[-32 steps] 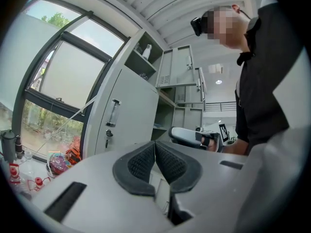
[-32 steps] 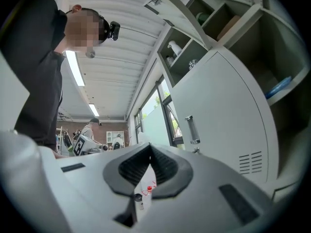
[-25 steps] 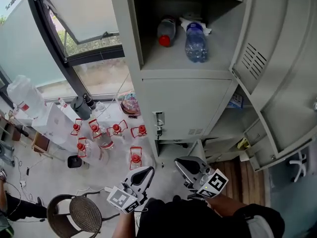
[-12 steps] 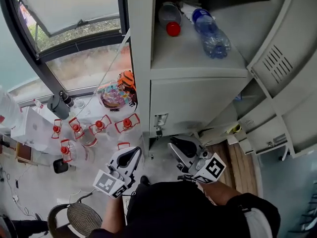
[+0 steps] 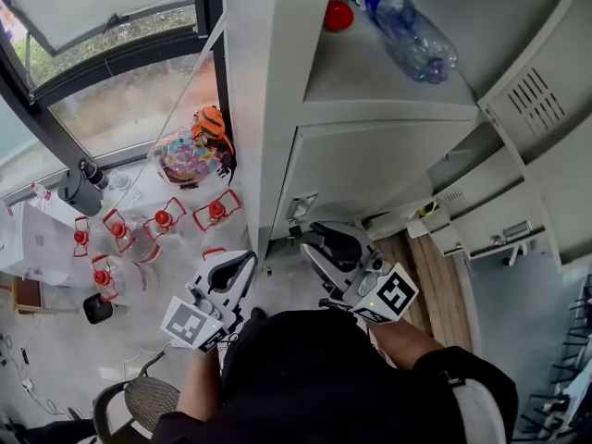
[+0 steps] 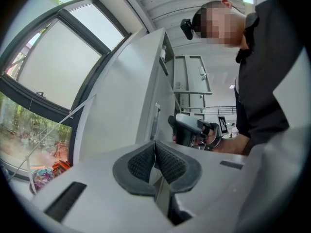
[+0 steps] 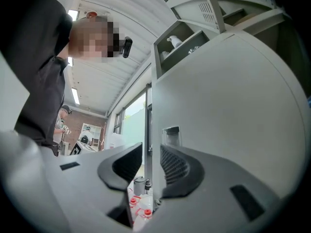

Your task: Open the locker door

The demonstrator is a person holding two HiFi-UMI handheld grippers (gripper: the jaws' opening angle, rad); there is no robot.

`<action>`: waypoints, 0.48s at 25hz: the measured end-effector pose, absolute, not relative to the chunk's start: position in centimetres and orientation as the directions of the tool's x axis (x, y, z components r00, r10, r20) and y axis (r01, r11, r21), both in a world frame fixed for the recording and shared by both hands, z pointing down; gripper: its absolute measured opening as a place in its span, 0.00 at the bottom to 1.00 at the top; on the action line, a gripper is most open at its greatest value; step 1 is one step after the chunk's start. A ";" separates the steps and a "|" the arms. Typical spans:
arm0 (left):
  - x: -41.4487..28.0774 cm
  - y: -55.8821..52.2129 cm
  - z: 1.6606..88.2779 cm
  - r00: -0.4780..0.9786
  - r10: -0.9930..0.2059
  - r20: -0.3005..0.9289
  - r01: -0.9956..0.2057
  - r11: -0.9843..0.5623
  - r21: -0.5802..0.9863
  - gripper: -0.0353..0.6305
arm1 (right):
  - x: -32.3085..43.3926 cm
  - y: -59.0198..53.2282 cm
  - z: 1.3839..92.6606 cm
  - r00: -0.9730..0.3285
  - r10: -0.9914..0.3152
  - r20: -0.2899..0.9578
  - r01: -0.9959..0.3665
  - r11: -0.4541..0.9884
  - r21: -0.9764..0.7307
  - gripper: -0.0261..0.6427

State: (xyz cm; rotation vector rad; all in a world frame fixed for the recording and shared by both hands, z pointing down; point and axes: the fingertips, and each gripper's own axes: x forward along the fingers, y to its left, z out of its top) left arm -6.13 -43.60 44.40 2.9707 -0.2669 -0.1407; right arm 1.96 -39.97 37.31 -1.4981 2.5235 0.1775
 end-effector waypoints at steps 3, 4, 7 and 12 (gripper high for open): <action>-6.4 -43.9 44.9 0.983 -0.167 -0.082 -0.151 -0.973 0.173 0.08 | 1.7 -40.6 37.5 -0.450 -0.866 -0.220 -0.888 0.460 0.007 0.22; -6.5 -44.1 45.0 0.983 -0.163 -0.083 -0.147 -0.973 0.177 0.08 | 1.7 -40.7 37.5 -0.445 -0.869 -0.217 -0.891 0.455 0.008 0.22; -6.6 -44.5 45.2 0.984 -0.156 -0.084 -0.138 -0.973 0.186 0.08 | 1.6 -41.2 37.6 -0.429 -0.878 -0.209 -0.899 0.437 0.010 0.23; -7.1 -44.9 45.5 0.987 -0.138 -0.087 -0.120 -0.974 0.190 0.08 | 1.9 -41.9 37.6 -0.378 -0.902 -0.208 -0.925 0.380 0.031 0.23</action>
